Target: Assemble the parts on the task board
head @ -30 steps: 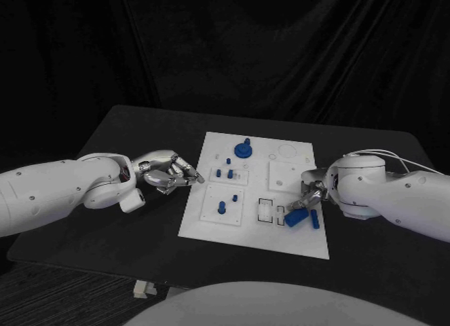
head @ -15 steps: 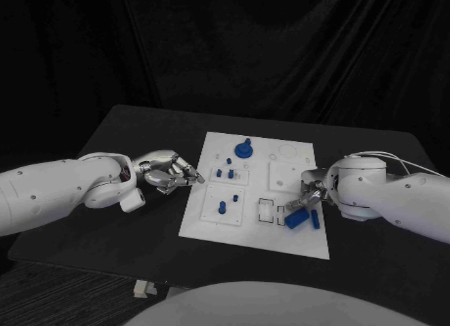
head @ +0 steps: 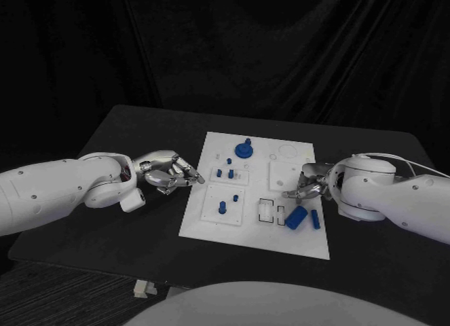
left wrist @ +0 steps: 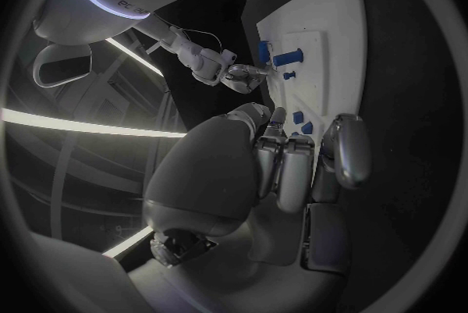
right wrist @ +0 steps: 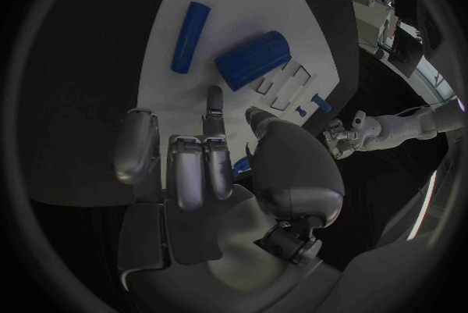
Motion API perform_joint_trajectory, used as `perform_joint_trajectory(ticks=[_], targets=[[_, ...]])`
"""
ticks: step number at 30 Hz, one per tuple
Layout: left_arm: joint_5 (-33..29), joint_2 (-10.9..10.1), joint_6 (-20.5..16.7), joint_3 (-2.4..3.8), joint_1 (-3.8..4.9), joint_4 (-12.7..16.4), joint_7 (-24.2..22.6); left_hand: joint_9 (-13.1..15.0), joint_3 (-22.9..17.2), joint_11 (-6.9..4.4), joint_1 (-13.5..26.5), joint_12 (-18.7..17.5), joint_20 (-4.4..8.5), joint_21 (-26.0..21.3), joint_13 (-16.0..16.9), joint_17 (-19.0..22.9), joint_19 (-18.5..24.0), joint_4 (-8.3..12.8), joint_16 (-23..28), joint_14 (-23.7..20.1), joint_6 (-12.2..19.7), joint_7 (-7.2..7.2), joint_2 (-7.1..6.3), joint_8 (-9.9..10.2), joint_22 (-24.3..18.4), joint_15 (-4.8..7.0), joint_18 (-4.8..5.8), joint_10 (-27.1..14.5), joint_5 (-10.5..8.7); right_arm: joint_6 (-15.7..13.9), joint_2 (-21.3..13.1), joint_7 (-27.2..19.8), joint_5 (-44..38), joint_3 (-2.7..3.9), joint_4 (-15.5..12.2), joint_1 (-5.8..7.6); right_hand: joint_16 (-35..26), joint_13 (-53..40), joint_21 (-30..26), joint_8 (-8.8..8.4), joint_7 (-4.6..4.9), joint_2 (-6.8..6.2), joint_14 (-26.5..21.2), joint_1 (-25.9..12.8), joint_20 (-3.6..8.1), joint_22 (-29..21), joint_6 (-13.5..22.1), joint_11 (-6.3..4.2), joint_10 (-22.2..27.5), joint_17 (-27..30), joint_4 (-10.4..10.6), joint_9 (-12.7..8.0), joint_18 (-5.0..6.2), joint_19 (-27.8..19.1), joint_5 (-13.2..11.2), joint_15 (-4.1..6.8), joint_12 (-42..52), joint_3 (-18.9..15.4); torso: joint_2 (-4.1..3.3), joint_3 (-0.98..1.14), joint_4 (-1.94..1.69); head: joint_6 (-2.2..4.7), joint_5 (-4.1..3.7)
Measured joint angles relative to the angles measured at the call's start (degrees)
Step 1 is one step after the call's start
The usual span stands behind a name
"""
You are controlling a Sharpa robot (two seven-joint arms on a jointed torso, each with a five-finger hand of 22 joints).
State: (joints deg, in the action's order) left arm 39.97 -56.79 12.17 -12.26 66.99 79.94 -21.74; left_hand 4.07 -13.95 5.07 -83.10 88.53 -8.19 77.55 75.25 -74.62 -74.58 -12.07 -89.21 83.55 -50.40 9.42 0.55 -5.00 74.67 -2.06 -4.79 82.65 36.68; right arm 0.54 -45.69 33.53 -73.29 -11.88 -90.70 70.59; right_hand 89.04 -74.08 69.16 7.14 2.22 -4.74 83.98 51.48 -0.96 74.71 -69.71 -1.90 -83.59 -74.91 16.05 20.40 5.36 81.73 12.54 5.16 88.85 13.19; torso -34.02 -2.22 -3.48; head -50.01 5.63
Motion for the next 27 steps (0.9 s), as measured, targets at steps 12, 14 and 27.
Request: perform_joint_trajectory(ticks=[12,14,27], targets=[[0.0,0.2,0.3,0.00,-0.06,-0.2,0.2,0.0,0.0,0.06,0.0,0.0,0.00,0.0,0.0,0.0,0.0,0.0,0.0,0.0,0.0,0.00,0.00,0.0,0.0,0.00,0.00,0.1,0.00,-10.5,-3.7,-3.6,0.1,0.09,-3.3,3.88,0.0,0.0,3.2,-0.55,0.35,0.00,0.0,0.0,-0.67,0.0,1.5,0.29,-0.1,0.0,0.0,0.0,-0.02,1.5,0.0,-0.02,0.0,0.0,0.02,-0.01,0.00,0.00,-0.07],[0.0,0.2,0.4,0.00,-0.07,-0.2,0.2,0.0,0.0,0.06,0.0,0.0,0.00,0.0,0.0,0.0,0.0,0.0,0.0,0.0,0.0,0.00,0.00,0.0,0.0,0.00,0.00,0.1,0.00,-10.7,-4.3,-3.5,0.1,0.09,-3.8,4.24,0.0,0.0,3.2,-0.42,-0.15,0.01,0.0,0.0,-0.66,0.0,0.9,0.28,-0.1,0.0,0.2,0.0,-0.03,1.5,-1.6,-0.01,0.0,-0.2,0.02,0.00,0.00,0.00,-0.07],[0.0,0.4,0.6,0.00,-0.13,-0.3,0.4,0.0,0.0,0.07,0.0,0.0,0.00,0.0,0.0,0.0,0.0,0.0,0.0,0.0,0.0,0.01,0.00,0.0,0.0,0.00,0.00,0.1,0.00,-1.8,-4.9,-0.6,-0.3,0.04,-4.3,4.60,0.0,0.0,3.2,5.79,-3.75,3.82,-0.1,-9.3,1.10,0.0,-10.5,-2.70,0.0,0.0,0.9,4.1,-0.02,2.0,-5.3,1.96,0.0,-3.7,0.02,-0.01,-0.01,0.00,-0.08]])
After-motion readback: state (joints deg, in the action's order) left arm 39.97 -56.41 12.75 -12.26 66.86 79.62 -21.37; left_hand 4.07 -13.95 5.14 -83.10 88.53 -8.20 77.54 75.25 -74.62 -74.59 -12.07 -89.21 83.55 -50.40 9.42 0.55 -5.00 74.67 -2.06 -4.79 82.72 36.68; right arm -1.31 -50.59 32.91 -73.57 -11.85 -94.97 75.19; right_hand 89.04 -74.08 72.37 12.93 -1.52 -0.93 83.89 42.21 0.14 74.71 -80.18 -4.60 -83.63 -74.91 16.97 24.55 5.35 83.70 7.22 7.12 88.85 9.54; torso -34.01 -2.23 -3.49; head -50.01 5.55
